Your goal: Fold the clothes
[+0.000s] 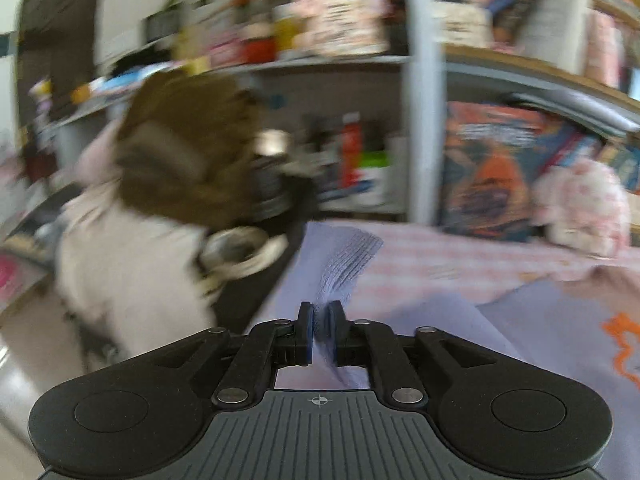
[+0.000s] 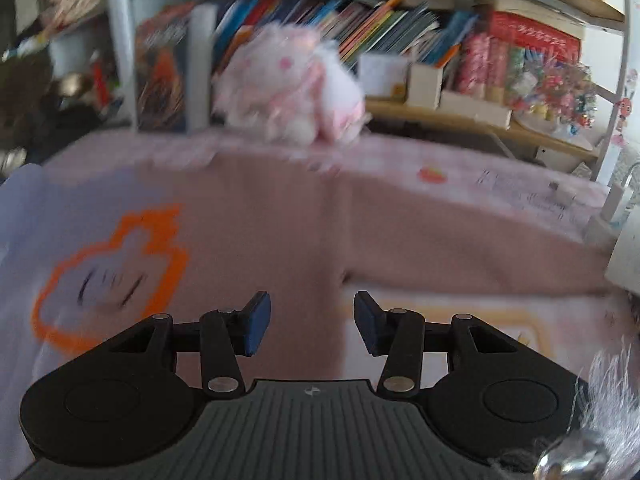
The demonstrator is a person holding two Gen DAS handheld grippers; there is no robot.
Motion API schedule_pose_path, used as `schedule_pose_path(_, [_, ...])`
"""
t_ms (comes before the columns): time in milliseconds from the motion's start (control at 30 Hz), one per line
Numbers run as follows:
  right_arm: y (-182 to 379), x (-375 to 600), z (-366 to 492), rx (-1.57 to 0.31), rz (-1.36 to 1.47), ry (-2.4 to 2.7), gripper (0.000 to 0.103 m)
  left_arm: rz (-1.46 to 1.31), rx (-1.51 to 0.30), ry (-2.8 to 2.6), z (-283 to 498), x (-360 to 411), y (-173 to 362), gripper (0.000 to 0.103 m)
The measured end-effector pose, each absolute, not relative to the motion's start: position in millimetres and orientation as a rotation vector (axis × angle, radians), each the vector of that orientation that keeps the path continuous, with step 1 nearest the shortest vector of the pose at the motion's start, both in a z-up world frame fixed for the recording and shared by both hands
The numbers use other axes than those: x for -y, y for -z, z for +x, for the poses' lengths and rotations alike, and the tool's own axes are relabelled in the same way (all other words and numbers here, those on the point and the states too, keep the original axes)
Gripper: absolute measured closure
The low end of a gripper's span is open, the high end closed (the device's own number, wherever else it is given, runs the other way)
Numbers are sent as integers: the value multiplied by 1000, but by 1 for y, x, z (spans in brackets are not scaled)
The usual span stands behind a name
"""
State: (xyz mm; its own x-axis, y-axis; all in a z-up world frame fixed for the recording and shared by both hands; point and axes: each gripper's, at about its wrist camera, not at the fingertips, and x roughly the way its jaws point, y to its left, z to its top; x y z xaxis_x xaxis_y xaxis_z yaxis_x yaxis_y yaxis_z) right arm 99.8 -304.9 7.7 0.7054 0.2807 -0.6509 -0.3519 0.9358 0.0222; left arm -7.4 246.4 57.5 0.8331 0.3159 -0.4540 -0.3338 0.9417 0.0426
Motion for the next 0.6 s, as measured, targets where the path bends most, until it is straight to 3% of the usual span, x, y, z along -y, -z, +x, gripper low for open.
schedule_pose_path(133, [-5, 303, 81, -725, -130, -349, 57, -41, -453, -423, -25, -261, -58, 87])
schedule_pose_path(200, [-2, 307, 71, -736, -132, -340, 57, -63, -442, -392, -36, -256, -57, 79])
schedule_pose_path(300, [3, 314, 61, -759, -121, -323, 57, -137, -473, -189, -47, -230, -47, 74])
schedule_pose_path(500, [9, 318, 42, -771, -94, -300, 57, -308, -580, 188, -38, -162, -14, 73])
schedule_pose_path(600, [10, 323, 35, -761, -64, -276, 63, -279, -622, 243, -19, -136, -2, 71])
